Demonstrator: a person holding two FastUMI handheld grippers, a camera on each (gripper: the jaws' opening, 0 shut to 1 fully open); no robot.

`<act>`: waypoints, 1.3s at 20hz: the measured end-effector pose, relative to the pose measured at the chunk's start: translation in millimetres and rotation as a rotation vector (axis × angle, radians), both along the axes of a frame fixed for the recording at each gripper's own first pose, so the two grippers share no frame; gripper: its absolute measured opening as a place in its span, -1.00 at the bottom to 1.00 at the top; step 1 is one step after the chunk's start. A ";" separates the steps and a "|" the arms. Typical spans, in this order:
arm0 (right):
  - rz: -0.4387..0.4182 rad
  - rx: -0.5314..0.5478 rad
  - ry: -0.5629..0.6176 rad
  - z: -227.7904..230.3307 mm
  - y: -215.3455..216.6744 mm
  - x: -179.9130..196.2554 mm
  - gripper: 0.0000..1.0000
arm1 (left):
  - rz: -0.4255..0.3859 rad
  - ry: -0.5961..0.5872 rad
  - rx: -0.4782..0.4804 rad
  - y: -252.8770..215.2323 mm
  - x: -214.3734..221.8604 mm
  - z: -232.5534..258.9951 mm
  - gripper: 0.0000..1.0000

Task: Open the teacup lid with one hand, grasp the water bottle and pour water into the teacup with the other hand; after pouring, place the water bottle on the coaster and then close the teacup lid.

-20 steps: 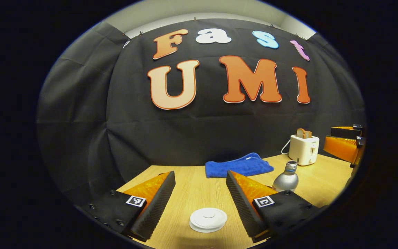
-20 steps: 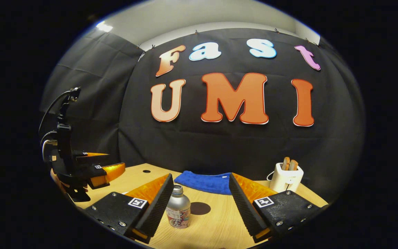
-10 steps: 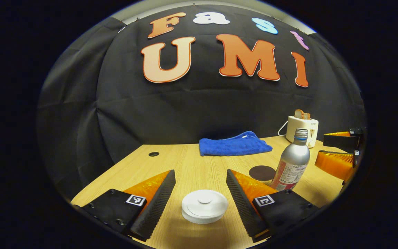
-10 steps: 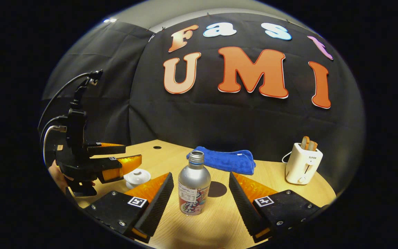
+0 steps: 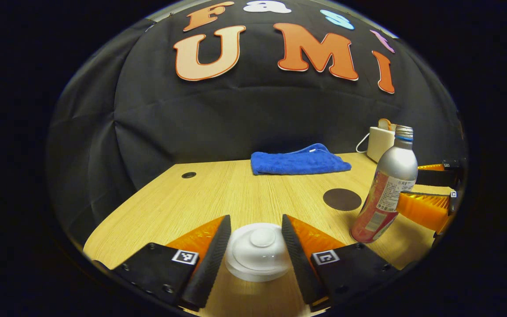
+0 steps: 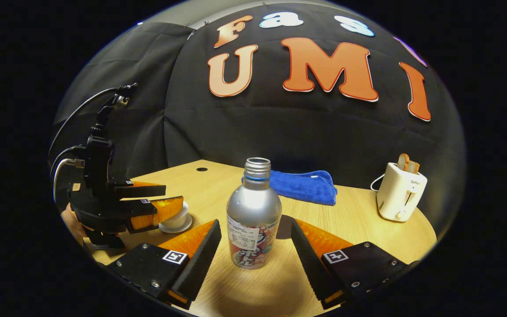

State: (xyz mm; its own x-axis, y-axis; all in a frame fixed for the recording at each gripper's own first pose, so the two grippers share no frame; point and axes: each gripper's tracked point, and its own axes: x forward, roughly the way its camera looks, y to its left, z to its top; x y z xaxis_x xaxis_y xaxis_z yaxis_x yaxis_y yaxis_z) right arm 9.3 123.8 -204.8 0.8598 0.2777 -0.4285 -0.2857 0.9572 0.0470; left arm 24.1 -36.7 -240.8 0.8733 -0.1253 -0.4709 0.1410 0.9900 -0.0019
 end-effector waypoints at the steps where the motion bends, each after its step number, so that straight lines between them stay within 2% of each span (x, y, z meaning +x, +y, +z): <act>1: -0.002 -0.001 0.003 -2.6 -0.7 2.1 0.92 | -0.007 -0.004 0.004 0.8 1.0 1.8 0.31; 2: -0.003 -0.002 0.008 -5.8 -0.8 3.4 0.92 | -0.010 -0.002 0.011 -0.5 1.3 0.9 0.36; 3: -0.001 0.000 0.016 -9.0 -1.1 4.7 0.92 | -0.016 0.001 0.018 -1.4 2.5 2.6 0.19; 4: 0.002 0.001 0.025 -11.8 -0.9 5.0 0.92 | -0.012 0.000 0.021 -4.1 4.5 0.0 0.25; 5: 0.006 0.004 0.034 -14.4 -0.6 5.7 0.92 | -0.013 0.006 0.027 -5.3 5.4 -1.8 -0.08; 6: 0.010 0.005 0.041 -17.1 0.1 5.9 0.92 | -0.018 0.004 0.027 -5.9 6.1 -1.2 -0.16; 7: 0.013 0.005 0.047 -19.3 0.7 6.3 0.92 | -0.003 -0.005 0.028 -3.0 9.9 -0.2 -0.08; 8: 0.017 0.005 0.053 -21.9 2.7 6.6 0.92 | -0.001 -0.002 0.025 -3.8 8.9 -1.3 -0.32; 9: 0.022 0.006 0.060 -23.9 3.8 7.1 0.91 | -0.003 -0.003 0.028 -3.6 9.0 -1.2 -0.39; 11: 0.035 0.015 0.078 -27.2 8.5 6.8 0.85 | 0.000 -0.009 0.027 -2.2 9.1 0.5 -0.33; 12: 0.038 0.018 0.084 -27.6 10.5 6.6 0.80 | 0.007 -0.024 0.014 -0.8 11.6 3.8 -0.39; 13: 0.036 0.019 0.083 -26.5 11.7 9.6 0.63 | 0.007 -0.027 0.013 -0.2 11.3 5.6 -0.45; 14: 0.039 0.015 0.087 -26.5 11.4 8.7 0.60 | 0.018 -0.035 0.017 3.0 10.0 6.8 -0.45; 15: 0.042 0.009 0.089 -26.1 12.1 9.5 0.59 | 0.021 -0.050 0.016 5.0 10.9 11.7 -0.44; 16: 0.046 -0.004 0.094 -26.4 12.7 10.4 0.58 | 0.026 -0.062 0.016 6.5 10.9 16.3 -0.53; 17: 0.048 -0.018 0.094 -24.5 11.7 11.7 0.58 | 0.031 -0.074 0.015 8.5 12.2 20.7 -0.45; 20: 0.056 -0.070 0.052 -9.3 8.9 17.9 0.57 | 0.044 -0.099 0.012 15.2 15.6 30.6 -0.46; 26: 0.107 -0.273 -0.026 8.4 1.5 31.6 0.56 | 0.074 -0.122 0.012 37.1 11.0 43.9 -0.45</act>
